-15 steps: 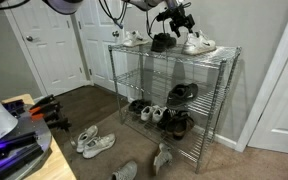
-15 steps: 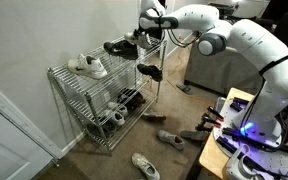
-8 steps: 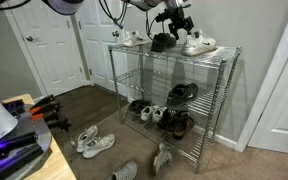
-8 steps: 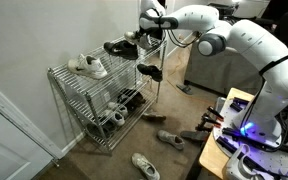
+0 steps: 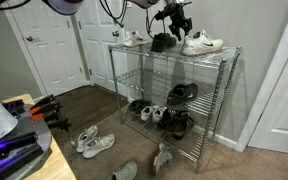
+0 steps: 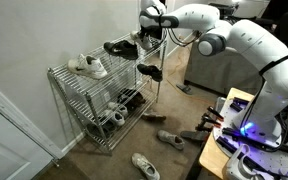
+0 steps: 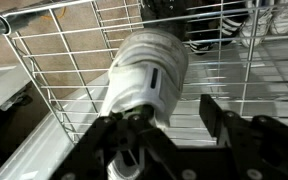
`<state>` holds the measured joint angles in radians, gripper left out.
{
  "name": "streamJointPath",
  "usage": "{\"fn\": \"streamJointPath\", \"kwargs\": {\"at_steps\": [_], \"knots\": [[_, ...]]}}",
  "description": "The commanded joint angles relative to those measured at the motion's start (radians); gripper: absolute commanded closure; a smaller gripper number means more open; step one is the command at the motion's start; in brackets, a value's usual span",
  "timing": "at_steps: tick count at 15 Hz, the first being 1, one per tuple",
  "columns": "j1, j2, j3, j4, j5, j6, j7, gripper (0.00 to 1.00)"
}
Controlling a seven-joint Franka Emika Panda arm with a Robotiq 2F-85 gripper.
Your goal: Move the right sneaker on the top shelf to the left.
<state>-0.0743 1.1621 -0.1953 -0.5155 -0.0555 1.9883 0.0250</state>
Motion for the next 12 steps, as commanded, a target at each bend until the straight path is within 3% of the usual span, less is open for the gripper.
{"fn": "streamJointPath", "kwargs": {"at_steps": [1,3,5,9,10,11,12], "knots": [[0.002,0.004,-0.007,0.013,-0.009,-0.043,-0.028,0.79],[0.003,0.003,-0.012,0.015,-0.010,-0.046,-0.027,0.92],[0.007,0.000,-0.025,0.017,-0.018,-0.054,-0.022,0.98],[0.030,-0.032,-0.069,0.027,-0.067,-0.112,-0.013,0.94],[0.016,0.009,-0.048,0.141,-0.109,-0.182,-0.014,0.94],[0.024,0.003,-0.054,0.157,-0.130,-0.213,-0.016,0.94],[0.051,-0.060,-0.085,0.074,-0.129,-0.201,-0.022,0.94]]}}
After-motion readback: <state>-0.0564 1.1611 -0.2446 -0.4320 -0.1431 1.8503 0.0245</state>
